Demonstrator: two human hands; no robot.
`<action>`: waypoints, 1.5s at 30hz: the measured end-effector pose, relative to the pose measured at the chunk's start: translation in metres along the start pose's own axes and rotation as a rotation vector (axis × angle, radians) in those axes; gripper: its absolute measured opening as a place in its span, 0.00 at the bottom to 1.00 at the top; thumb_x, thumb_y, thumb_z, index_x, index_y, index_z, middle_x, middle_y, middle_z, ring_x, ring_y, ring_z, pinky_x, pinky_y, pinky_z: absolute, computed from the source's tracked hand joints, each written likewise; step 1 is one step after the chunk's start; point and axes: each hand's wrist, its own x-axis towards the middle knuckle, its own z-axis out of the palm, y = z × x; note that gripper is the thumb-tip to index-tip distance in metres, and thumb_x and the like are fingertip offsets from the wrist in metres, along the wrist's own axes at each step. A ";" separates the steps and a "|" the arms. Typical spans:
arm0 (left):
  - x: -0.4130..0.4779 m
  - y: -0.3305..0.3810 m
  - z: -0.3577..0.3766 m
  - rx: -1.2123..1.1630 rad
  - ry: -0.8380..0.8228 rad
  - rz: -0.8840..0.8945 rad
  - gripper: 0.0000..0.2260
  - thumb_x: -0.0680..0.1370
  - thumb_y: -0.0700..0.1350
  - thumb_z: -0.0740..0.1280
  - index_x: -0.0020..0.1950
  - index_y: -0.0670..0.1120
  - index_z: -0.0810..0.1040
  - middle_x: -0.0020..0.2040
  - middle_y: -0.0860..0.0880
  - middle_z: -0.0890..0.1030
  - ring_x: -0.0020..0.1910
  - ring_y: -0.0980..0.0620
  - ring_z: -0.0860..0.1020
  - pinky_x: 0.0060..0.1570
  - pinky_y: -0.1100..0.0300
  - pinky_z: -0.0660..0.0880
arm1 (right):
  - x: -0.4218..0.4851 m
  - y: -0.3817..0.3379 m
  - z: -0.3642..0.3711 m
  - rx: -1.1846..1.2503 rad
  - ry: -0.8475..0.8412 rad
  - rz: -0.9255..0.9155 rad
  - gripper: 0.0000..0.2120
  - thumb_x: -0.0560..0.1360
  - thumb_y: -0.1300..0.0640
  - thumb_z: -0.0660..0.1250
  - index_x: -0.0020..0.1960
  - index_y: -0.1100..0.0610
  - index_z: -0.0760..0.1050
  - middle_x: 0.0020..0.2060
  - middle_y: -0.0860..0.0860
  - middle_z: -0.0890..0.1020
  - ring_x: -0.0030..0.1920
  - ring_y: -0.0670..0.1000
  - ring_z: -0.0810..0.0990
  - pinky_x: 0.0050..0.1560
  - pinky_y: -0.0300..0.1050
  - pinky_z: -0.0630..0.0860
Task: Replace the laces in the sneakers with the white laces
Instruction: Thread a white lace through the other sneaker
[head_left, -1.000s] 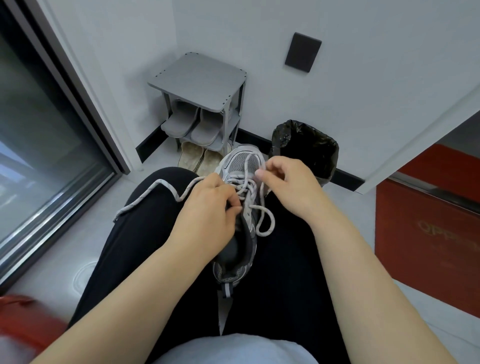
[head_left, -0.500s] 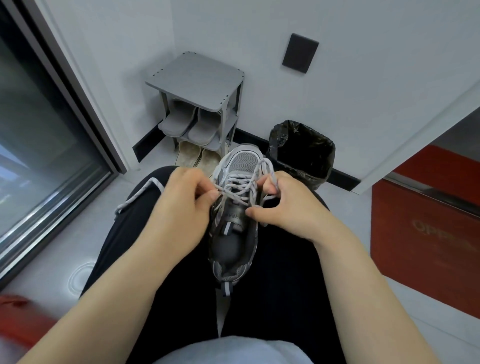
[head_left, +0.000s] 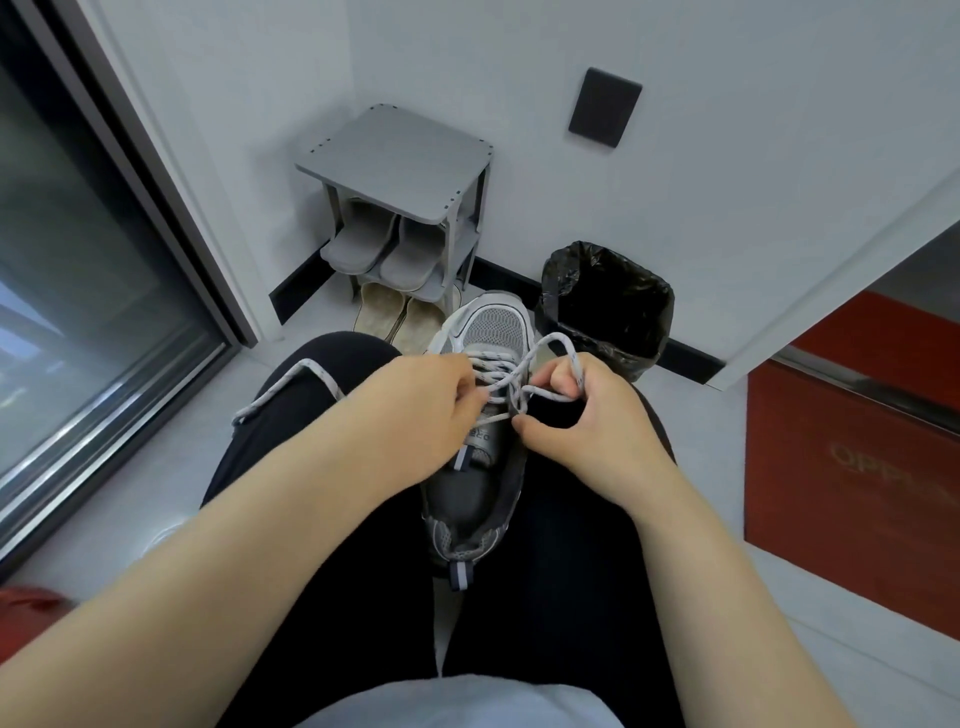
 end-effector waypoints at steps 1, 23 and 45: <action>-0.001 -0.001 -0.004 0.071 -0.021 0.020 0.12 0.78 0.54 0.61 0.52 0.46 0.76 0.36 0.53 0.74 0.40 0.53 0.72 0.39 0.61 0.67 | 0.000 0.000 0.000 0.008 0.003 0.006 0.19 0.64 0.61 0.74 0.37 0.57 0.62 0.39 0.48 0.75 0.39 0.39 0.72 0.40 0.27 0.67; -0.005 -0.008 -0.018 -1.325 0.105 -0.040 0.15 0.82 0.38 0.50 0.35 0.42 0.66 0.25 0.50 0.72 0.29 0.49 0.74 0.37 0.58 0.71 | -0.003 0.004 0.004 0.081 -0.009 0.032 0.16 0.65 0.57 0.72 0.47 0.50 0.68 0.44 0.44 0.78 0.45 0.41 0.77 0.46 0.33 0.73; -0.019 -0.010 -0.060 0.070 -0.489 0.055 0.15 0.72 0.57 0.64 0.30 0.51 0.77 0.24 0.54 0.69 0.26 0.59 0.68 0.32 0.70 0.66 | -0.006 0.001 0.012 -0.127 -0.041 -0.047 0.15 0.68 0.56 0.66 0.53 0.44 0.72 0.49 0.38 0.71 0.47 0.41 0.74 0.48 0.37 0.72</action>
